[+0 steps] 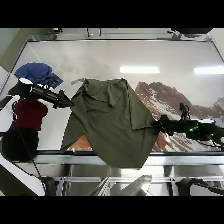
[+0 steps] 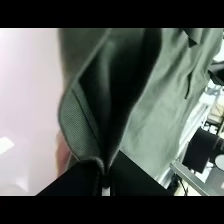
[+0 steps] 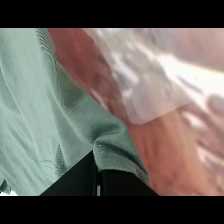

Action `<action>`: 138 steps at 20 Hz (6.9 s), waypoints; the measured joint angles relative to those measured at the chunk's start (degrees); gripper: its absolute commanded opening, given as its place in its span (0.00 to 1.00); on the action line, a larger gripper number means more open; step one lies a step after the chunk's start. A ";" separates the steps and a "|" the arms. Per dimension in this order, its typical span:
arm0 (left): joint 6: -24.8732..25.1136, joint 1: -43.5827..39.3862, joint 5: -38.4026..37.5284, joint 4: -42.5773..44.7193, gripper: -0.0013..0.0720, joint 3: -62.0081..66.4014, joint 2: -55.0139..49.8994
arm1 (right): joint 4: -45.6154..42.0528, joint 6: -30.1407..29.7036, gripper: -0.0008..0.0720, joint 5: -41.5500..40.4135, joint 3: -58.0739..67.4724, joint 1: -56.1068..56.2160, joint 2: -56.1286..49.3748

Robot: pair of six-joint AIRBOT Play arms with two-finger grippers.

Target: Fold the shirts.

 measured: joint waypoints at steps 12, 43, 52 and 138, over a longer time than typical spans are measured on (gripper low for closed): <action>0.22 3.74 -10.16 -0.42 0.05 -3.80 5.99 | -0.17 5.11 0.03 1.27 43.71 -2.93 -18.62; 3.63 15.02 -2.01 2.64 0.05 -9.53 8.94 | -14.95 1.38 0.18 25.27 23.61 -5.27 -18.82; 6.38 14.25 -9.81 -13.66 0.05 -9.57 13.70 | -7.76 -0.02 0.03 28.57 23.39 -1.60 -3.28; 2.64 1.31 14.56 10.34 0.05 -23.96 19.52 | -29.46 17.05 0.59 16.65 -6.86 -16.79 15.52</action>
